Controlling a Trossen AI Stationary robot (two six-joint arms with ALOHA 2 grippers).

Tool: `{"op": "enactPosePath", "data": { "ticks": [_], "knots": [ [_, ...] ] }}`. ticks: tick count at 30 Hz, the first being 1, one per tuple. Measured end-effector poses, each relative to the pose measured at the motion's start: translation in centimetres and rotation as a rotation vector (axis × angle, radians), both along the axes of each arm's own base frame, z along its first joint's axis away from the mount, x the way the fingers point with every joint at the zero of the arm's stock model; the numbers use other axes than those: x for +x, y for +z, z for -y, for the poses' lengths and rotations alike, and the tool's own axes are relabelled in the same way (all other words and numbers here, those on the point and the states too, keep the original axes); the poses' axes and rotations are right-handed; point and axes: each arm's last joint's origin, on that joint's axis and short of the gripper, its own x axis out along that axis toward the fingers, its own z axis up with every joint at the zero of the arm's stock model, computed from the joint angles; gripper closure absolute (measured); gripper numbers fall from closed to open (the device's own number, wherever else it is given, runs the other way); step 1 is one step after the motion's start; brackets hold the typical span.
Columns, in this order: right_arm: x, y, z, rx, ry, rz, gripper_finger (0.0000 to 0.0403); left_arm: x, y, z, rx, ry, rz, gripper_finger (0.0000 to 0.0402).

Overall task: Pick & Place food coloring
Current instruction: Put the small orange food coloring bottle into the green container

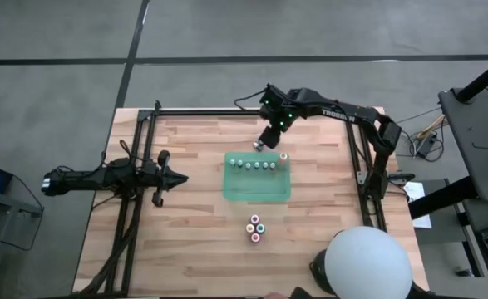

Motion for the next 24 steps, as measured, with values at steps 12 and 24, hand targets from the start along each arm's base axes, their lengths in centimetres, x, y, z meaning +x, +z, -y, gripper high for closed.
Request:
{"op": "enactPosePath", "data": {
  "ticks": [12, 24],
  "knots": [
    [-1.2, 0.0, 2.1, 0.2, -0.721, 0.046, 0.0257, 0.0, 0.0, 0.0, 0.0, 0.0, 0.0, 0.0401],
    [-1.6, -1.2, 1.9, 0.269, -0.989, 0.028, 0.0255, 0.0, 0.0, 0.0, 0.0, 0.001, 0.0, 0.0401]
  ]
}}
